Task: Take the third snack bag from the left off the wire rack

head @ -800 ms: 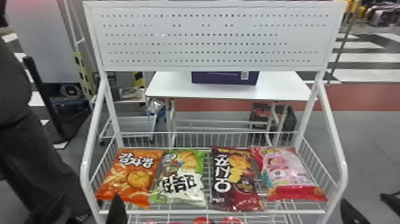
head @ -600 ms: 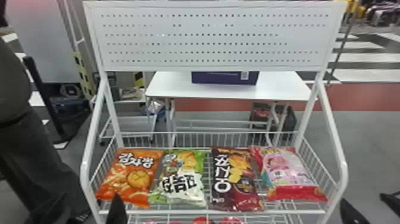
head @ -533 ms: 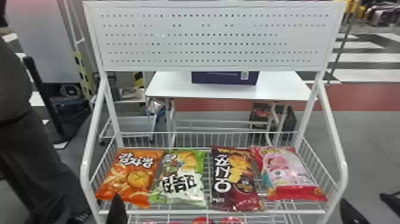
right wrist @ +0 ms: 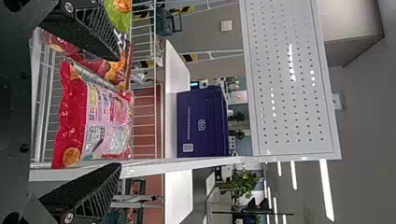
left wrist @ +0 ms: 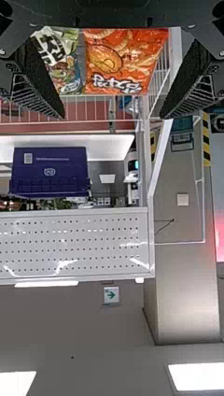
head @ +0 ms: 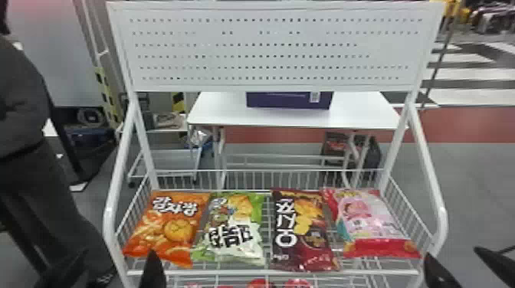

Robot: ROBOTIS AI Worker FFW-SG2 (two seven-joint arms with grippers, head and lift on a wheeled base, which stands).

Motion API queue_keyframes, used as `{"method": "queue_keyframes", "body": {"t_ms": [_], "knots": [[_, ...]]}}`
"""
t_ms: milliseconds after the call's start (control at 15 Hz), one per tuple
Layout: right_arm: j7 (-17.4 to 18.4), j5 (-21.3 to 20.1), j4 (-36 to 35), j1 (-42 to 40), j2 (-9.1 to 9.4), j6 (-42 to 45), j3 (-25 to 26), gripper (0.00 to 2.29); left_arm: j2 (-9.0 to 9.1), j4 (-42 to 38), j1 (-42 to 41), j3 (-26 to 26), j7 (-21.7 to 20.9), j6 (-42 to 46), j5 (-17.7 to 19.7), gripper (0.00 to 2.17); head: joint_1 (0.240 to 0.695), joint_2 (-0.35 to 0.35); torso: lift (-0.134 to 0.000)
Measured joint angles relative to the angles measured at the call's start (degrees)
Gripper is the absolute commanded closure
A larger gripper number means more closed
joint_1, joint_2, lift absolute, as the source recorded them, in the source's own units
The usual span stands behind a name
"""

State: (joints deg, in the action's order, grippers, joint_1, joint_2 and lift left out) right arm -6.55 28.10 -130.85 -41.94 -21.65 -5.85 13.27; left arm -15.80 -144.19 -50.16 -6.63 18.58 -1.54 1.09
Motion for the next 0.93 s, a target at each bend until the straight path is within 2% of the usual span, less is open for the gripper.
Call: {"method": "queue_keyframes", "body": {"t_ms": [133,333,600,733,933], "knots": [[1.1,-3.4,2.0,7.1,0.55,-7.6,-4.9,0.08,0.07,0.0,-0.2,-0.9,0.1,0.0,-1.0,0.14,0.499,0.0,0.0],[1.1,-6.8,9.4,21.8,3.01,-17.8,-12.3,0.08,0.06,0.2,-0.4,-1.1,0.2,0.0,-1.2,0.14,0.499,0.0,0.0],[1.1,-7.6,22.5,38.1,4.96,-21.5,-22.4,0.08,-0.11,0.1,-0.9,-0.8,0.2,0.2,-1.3,0.14,0.499,0.0,0.0],[0.8,-7.8,28.6,43.2,6.33,-22.5,-26.1,0.08,-0.22,0.3,-1.0,-0.5,0.3,0.2,-1.3,0.14,0.499,0.0,0.0],[-0.5,-8.0,35.9,47.8,8.2,-24.4,-29.1,0.09,-0.29,0.7,-1.0,-0.2,0.2,0.3,-1.2,0.14,0.499,0.0,0.0]]}}
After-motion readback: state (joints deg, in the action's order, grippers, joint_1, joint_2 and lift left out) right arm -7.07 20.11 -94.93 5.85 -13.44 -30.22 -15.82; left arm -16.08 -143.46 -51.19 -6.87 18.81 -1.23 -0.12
